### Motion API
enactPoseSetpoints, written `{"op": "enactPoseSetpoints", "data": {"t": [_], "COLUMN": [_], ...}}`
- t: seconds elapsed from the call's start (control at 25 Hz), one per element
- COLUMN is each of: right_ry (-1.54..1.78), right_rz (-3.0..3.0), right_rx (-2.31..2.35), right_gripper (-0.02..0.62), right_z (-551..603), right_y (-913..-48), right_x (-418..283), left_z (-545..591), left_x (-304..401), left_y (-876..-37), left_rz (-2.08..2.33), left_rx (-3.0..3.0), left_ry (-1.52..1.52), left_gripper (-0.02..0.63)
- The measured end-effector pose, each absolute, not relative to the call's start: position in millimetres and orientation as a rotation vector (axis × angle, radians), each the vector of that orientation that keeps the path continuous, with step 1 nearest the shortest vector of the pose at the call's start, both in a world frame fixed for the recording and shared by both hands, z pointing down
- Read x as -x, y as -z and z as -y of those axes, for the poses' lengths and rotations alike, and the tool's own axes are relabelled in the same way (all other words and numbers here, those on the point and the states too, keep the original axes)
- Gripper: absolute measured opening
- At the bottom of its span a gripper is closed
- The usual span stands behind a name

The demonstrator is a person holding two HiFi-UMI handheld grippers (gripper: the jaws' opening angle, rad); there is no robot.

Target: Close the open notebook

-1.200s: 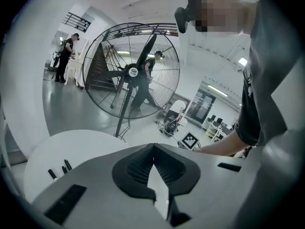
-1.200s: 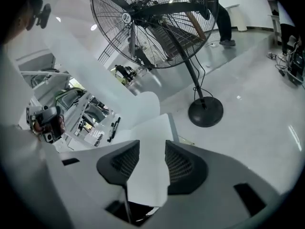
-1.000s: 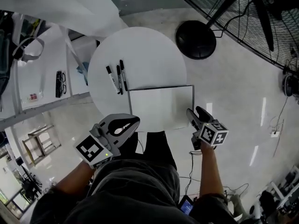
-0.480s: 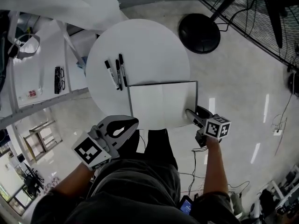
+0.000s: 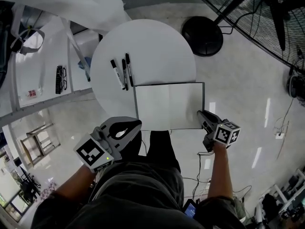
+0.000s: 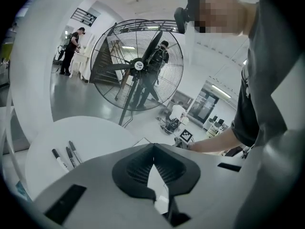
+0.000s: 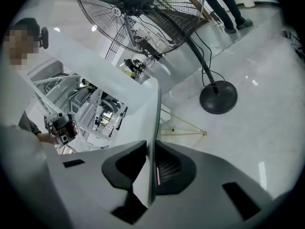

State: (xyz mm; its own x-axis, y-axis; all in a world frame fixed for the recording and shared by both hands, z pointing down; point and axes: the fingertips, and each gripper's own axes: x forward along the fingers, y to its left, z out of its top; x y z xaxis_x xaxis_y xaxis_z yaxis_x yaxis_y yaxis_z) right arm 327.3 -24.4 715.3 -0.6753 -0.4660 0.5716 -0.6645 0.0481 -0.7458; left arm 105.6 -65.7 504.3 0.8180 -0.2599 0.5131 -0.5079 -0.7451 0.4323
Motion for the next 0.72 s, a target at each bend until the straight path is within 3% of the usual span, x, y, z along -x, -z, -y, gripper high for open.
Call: {"op": "enactPoseSetpoints", "data": {"t": [0.72], "right_ry": [-1.362], "right_rz": [2.216], "right_rx": [-1.309], "right_gripper": [0.051], "right_z": [21.8], "right_y": [-610.8], "right_x": [-252.7], "left_z": [56.5], "left_x": [-36.3], "left_y": [-455.6], "left_rz": [0.53], "left_rx": [-2.542], "left_ry": [-0.39], "left_gripper": [0.015]}}
